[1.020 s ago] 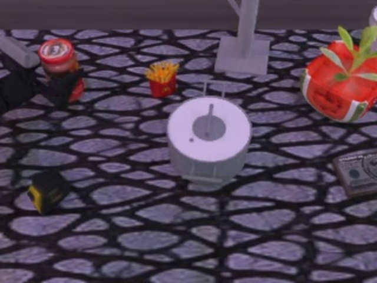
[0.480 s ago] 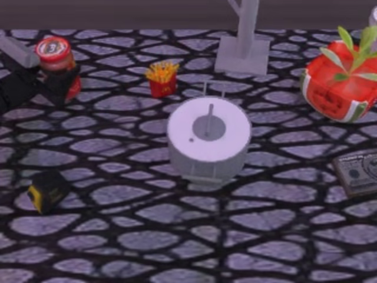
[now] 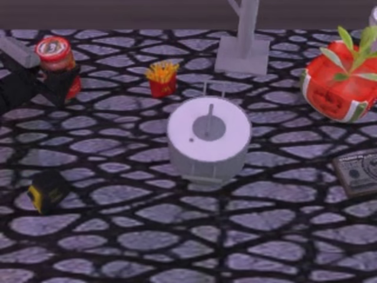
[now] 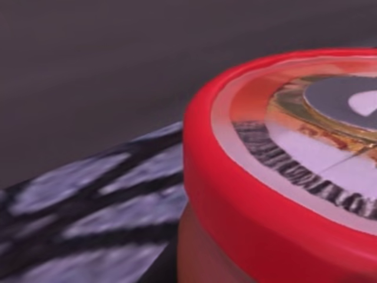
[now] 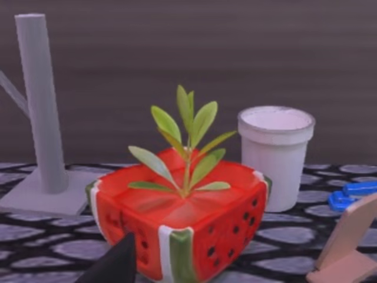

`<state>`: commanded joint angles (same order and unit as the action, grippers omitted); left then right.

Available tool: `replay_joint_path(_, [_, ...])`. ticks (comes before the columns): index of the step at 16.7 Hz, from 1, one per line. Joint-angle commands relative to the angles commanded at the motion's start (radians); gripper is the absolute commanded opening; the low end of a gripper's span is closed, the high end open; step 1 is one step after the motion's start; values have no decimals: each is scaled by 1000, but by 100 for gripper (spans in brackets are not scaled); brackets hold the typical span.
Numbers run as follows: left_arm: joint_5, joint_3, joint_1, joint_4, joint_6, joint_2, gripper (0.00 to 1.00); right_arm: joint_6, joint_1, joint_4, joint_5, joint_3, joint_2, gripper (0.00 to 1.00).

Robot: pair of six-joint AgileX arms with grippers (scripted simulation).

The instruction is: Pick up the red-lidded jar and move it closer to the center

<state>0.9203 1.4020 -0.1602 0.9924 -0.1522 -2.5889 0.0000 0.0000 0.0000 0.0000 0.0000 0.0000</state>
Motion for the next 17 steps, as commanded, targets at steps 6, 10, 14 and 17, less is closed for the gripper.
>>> replay_joint_path(6, [4, -71, -14, -8, -7, 75, 0, 0, 0, 0, 0, 0, 0, 100])
replay_joint_path(10, [20, -254, -40, -31, -18, 277, 0, 0, 0, 0, 0, 0, 0, 100])
replay_joint_path(14, [39, -444, -69, -51, -26, 480, 0, 0, 0, 0, 0, 0, 0, 100])
replay_joint_path(17, [48, -508, -80, -57, -28, 545, 0, 0, 0, 0, 0, 0, 0, 100])
